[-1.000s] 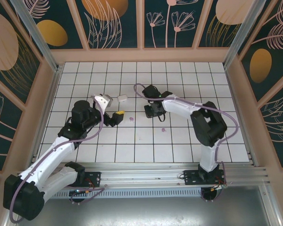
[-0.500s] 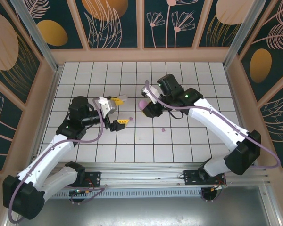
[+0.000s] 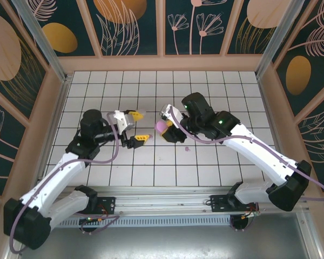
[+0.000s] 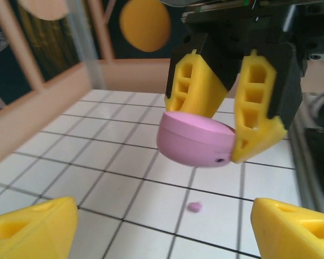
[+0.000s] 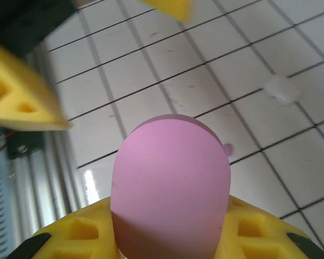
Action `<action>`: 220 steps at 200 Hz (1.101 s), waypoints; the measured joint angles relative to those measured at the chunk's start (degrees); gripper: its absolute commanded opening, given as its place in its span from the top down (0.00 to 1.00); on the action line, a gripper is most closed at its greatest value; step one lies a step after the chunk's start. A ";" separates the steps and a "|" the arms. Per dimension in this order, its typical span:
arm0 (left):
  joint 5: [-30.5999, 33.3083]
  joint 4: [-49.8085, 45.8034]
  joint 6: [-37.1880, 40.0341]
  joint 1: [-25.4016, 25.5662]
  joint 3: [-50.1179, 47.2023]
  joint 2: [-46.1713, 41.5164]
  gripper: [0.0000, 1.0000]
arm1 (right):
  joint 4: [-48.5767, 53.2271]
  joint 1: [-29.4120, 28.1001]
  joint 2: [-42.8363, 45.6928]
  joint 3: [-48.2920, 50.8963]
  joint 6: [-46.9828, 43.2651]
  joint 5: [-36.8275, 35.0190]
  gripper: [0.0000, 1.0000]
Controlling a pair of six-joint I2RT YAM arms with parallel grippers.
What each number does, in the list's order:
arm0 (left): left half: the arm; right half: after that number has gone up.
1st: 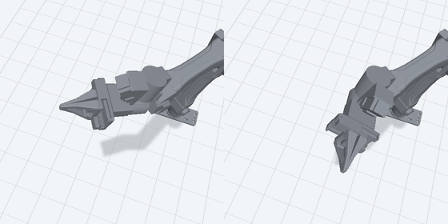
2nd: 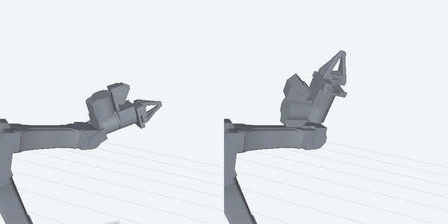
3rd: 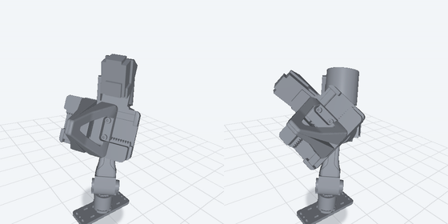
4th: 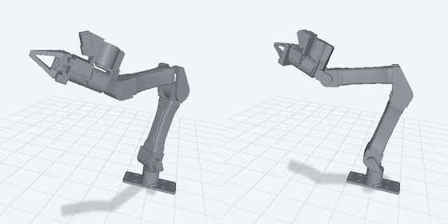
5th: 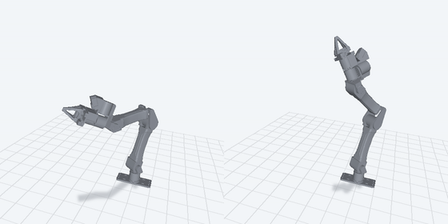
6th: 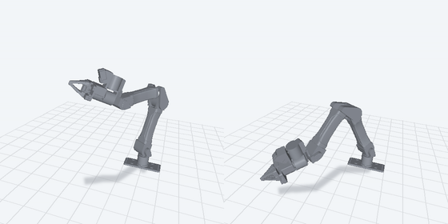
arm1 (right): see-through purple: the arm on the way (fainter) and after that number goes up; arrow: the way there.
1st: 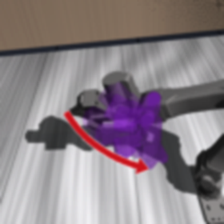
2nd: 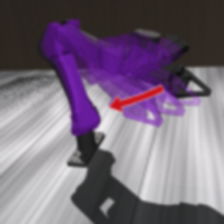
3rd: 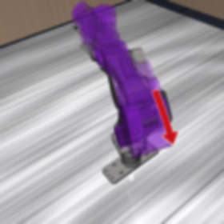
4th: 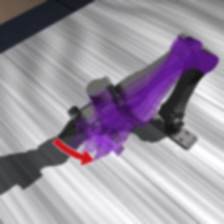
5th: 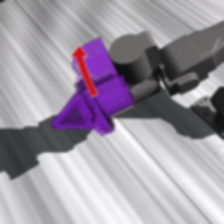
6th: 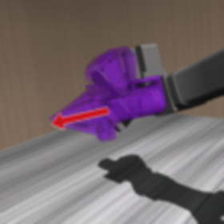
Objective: Insert the wireless bluetooth earbuds into the charging case
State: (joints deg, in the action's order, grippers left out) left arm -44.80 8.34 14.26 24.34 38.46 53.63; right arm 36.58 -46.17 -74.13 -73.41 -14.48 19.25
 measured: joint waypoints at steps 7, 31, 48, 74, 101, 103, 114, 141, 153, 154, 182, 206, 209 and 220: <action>2.45 1.27 -0.74 0.00 -1.64 -1.64 0.18 | -1.51 0.13 -0.70 0.52 3.74 -2.32 0.79; 9.84 3.48 -3.69 0.00 -4.76 -3.72 0.20 | -6.36 2.47 -5.16 3.61 19.08 -8.63 0.83; 13.77 4.39 -6.73 0.00 -6.43 -3.48 0.21 | -10.73 4.39 -8.90 8.81 30.73 -12.22 0.85; 17.92 6.21 -11.58 0.00 -9.46 -3.39 0.23 | -14.73 5.16 -14.93 17.16 45.57 -15.67 0.83; 20.52 8.04 -16.06 0.00 -12.41 -3.02 0.25 | -17.79 5.16 -21.03 18.05 54.60 -16.83 0.79; 20.68 8.13 -16.22 0.00 -12.55 -2.97 0.25 | -18.10 5.16 -21.33 18.05 55.12 -16.87 0.78; 21.53 8.68 -17.55 0.17 -13.29 -2.38 0.25 | -19.47 5.22 -22.64 18.05 57.16 -16.87 0.74; 23.39 9.92 -19.50 1.49 -14.95 -1.01 0.25 | -21.88 5.84 -24.50 18.03 60.59 -16.35 0.58; 24.55 10.84 -19.76 2.60 -15.65 -0.46 0.25 | -22.32 6.23 -25.03 18.03 61.53 -16.13 0.52; 24.59 10.91 -19.78 2.69 -15.67 -0.42 0.25 | -22.36 6.25 -25.05 18.03 61.51 -16.11 0.52; 27.67 12.74 -19.93 6.10 -15.96 1.92 0.26 | -22.91 6.82 -24.85 18.01 61.94 -15.72 0.43; 31.01 16.28 -20.02 9.88 -16.09 5.46 0.27 | -22.34 7.58 -22.71 18.01 61.20 -14.78 0.38; 31.56 16.83 -20.00 10.56 -16.09 6.12 0.27 | -22.23 7.82 -22.21 18.01 61.09 -14.64 0.37; 33.66 18.78 -20.20 12.98 -16.09 8.59 0.28 | -21.64 8.85 -19.93 18.01 60.41 -14.25 0.37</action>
State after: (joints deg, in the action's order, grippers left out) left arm -11.14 27.11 -5.93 37.32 22.37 62.22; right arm 14.94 -37.32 -94.06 -55.40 45.93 4.99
